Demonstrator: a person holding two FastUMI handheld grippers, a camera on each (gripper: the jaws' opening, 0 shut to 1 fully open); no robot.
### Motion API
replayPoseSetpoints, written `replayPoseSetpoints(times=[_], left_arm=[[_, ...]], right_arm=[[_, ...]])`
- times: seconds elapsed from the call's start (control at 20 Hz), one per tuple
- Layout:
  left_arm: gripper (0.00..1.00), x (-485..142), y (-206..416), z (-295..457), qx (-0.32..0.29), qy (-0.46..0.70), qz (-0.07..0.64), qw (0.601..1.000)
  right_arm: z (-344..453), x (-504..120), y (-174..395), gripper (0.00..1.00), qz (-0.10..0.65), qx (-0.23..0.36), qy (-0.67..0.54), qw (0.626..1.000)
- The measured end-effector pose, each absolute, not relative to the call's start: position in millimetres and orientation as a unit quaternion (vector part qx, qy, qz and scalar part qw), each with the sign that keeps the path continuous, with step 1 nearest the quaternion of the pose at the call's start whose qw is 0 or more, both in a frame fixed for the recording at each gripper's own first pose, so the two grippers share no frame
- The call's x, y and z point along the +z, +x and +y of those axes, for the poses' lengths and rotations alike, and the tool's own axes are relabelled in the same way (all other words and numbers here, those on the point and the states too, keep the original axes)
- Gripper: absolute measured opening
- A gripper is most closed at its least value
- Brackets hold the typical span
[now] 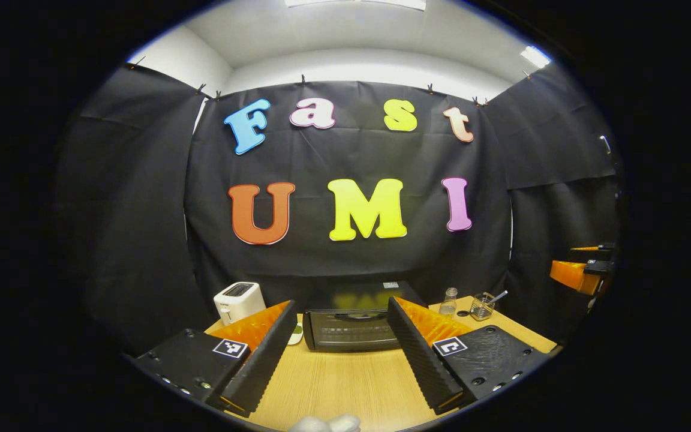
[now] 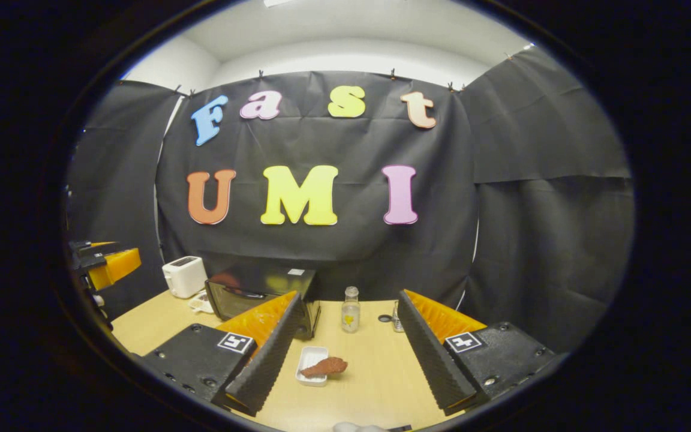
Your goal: Open the electric oven with the left hand, put the food in, and close the electric oven.
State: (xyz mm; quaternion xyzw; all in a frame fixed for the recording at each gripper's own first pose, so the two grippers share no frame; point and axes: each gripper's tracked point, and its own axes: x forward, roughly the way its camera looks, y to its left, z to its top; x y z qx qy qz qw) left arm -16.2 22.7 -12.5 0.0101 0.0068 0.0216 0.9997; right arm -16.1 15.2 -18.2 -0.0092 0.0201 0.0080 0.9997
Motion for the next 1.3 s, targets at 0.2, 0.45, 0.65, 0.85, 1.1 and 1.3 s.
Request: replayPoseSetpoints(times=[0.2,0.45,0.65,0.85,1.1,1.3], left_arm=[[0.96,-14,-9,20,0.013,0.008,0.005,1.0],[0.96,-31,16,10,-0.001,-0.003,0.007,1.0],[0.96,-59,67,-2,-0.005,-0.009,0.025,1.0],[0.96,-84,126,-17,-0.018,-0.002,0.044,0.999],[0.96,-123,197,-20,-0.017,0.024,0.059,0.998],[0.97,-159,235,-19,-0.015,0.022,0.093,0.995]], right_arm=[[9,-16,-18,1.0,0.019,0.001,-0.015,1.0],[4,-20,-19,1.0,0.035,0.004,-0.007,0.999],[-13,-20,-23,0.97,0.045,-0.019,-0.012,0.999],[-28,-19,-28,1.0,0.053,-0.051,-0.003,0.997],[-39,-24,-33,0.97,0.067,-0.079,-0.017,0.994],[-42,-33,-38,1.0,0.084,-0.092,-0.034,0.992]])
